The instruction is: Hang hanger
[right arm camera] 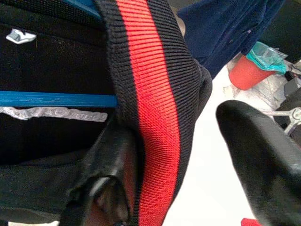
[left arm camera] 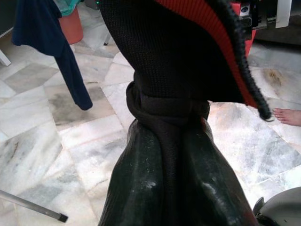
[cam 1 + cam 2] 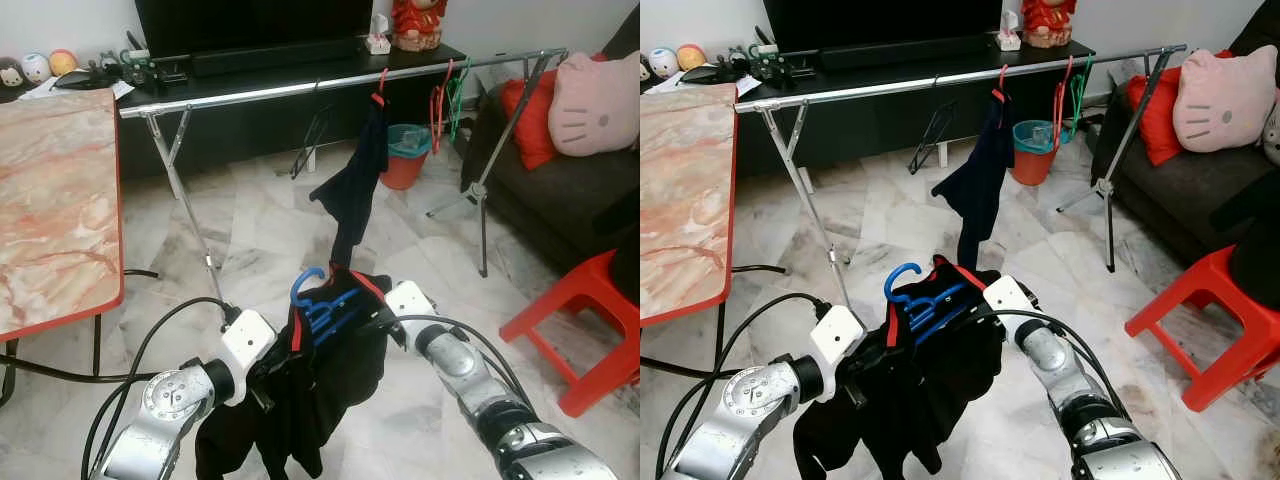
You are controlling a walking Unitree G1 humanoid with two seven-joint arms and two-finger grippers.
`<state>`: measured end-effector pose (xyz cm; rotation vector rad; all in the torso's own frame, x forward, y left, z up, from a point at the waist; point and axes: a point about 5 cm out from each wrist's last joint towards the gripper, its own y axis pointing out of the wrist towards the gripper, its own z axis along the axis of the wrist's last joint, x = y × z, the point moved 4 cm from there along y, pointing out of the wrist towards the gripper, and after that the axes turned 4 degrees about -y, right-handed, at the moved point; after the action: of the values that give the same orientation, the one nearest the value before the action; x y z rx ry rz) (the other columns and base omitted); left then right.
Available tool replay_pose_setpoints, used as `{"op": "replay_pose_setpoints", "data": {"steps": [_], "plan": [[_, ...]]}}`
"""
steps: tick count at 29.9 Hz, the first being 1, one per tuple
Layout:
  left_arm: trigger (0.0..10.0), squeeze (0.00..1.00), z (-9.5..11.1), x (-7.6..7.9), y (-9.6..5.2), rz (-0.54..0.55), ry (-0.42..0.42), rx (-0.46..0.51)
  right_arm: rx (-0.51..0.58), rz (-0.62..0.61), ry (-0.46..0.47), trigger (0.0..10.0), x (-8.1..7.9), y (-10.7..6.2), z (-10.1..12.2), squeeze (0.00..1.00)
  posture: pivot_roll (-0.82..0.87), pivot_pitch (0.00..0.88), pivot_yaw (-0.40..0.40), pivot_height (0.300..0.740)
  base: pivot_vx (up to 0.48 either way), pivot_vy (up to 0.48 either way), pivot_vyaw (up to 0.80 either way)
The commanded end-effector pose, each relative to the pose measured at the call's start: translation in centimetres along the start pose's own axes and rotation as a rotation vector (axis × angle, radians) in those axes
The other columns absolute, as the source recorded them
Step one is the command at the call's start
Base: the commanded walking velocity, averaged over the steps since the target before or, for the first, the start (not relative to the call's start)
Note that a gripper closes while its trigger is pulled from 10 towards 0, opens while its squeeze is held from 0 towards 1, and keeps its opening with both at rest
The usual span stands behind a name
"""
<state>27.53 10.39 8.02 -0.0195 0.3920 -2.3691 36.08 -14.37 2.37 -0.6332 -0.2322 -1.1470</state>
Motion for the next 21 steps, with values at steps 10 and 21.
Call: {"op": "replay_pose_setpoints", "data": {"steps": [10, 21], "plan": [[10.0, 0.0, 0.8, -0.6, -0.5, 0.009, 0.039, 0.016, -0.011, 0.013, -0.017, 0.0, 0.0, 0.1, 0.0, 0.0, 0.03, 0.0, -0.032, 0.74, 0.0, 0.0, 0.0], [10.0, 0.0, 0.7, -1.6, -1.2, 0.035, 0.06, 0.007, -0.014, 0.029, -0.046, 0.0, -0.5, 0.2, 0.0, 0.0, 0.03, 0.0, -0.037, 0.74, 0.0, 0.0, 0.0]]}}
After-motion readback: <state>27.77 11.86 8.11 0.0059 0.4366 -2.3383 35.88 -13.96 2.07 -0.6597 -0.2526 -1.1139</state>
